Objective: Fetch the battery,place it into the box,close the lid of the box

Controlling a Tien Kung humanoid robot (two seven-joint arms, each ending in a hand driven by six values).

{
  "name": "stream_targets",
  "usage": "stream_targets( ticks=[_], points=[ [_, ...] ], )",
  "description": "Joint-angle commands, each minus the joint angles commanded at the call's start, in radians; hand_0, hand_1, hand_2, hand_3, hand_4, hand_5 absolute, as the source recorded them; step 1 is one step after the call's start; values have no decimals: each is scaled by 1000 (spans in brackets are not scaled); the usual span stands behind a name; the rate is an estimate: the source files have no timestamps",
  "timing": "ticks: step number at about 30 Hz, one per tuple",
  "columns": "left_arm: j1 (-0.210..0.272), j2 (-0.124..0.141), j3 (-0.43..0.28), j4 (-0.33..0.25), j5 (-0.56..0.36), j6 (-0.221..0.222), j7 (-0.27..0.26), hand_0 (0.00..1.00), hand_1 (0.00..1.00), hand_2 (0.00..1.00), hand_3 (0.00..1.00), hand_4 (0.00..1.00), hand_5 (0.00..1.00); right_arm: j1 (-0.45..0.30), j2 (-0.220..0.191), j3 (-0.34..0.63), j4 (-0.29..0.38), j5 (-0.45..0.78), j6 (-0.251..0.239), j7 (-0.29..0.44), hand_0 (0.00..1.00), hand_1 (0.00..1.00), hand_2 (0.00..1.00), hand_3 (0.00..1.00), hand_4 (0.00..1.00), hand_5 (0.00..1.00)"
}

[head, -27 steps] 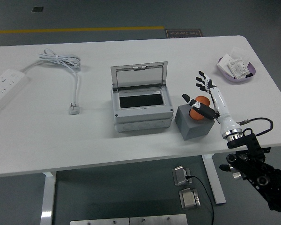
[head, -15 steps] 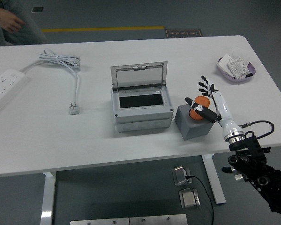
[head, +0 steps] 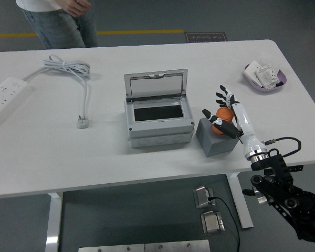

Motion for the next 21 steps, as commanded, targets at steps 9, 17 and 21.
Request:
stream_targets(
  ticks=[9,17,21],
  points=[
    [0,-4,2,1,-1,1,-1,600,624,592,602,618,218,-14,7,2,-56,244,96,106,701,781,865,972,905,548],
    [-2,-6,-2,1,4,1,0,599,624,593,604,617,214,-14,11,-13,-48,343,101,116,699,777,849,972,903,522],
    [-3,-10,-4,1,9,0,1,596,625,592,603,618,211,-10,14,-24,-42,345,100,116,692,768,832,967,901,520]
  ],
)
